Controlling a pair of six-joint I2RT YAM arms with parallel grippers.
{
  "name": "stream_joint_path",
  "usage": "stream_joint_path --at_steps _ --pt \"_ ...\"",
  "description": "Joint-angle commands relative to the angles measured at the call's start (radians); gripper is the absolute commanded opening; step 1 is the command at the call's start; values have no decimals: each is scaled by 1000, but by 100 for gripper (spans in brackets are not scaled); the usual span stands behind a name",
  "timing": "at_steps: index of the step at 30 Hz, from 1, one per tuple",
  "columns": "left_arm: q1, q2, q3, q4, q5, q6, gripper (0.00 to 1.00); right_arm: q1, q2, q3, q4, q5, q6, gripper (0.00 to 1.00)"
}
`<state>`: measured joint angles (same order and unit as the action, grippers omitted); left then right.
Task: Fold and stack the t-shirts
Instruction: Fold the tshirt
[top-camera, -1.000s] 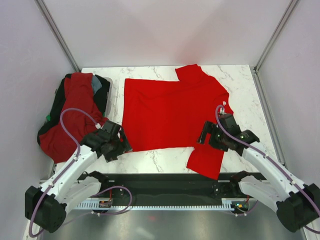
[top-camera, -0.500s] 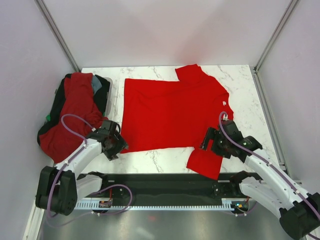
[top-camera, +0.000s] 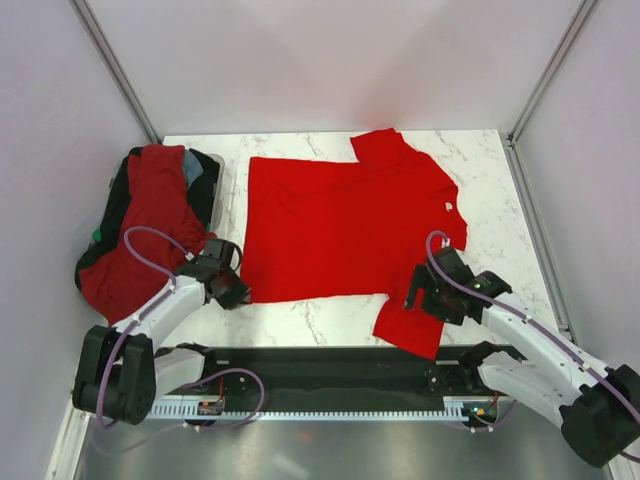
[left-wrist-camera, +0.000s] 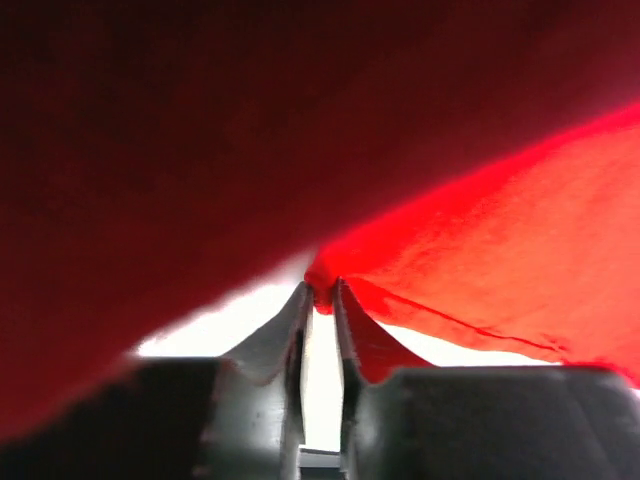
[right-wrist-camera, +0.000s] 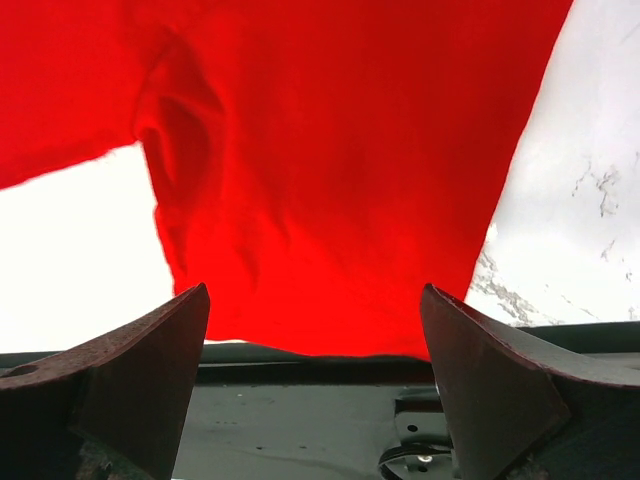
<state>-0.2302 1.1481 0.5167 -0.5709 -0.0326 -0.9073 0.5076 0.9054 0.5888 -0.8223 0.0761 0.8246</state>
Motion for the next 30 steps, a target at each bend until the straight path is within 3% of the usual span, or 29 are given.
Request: stream_joint_path --at_steps 1,4,20,26,30 --pt "5 -37 14 62 -10 13 15 29 49 -6 1 56 44 95" --pt "5 -56 35 39 -23 19 2 34 104 -12 63 44 42 96" --pt "5 -123 94 -43 -7 35 2 29 478 81 344 47 -28 98" --pt "5 -117 105 -43 -6 38 2 12 619 267 417 60 -188 98" --pt "5 -110 115 -43 7 44 2 11 612 384 310 171 -246 98"
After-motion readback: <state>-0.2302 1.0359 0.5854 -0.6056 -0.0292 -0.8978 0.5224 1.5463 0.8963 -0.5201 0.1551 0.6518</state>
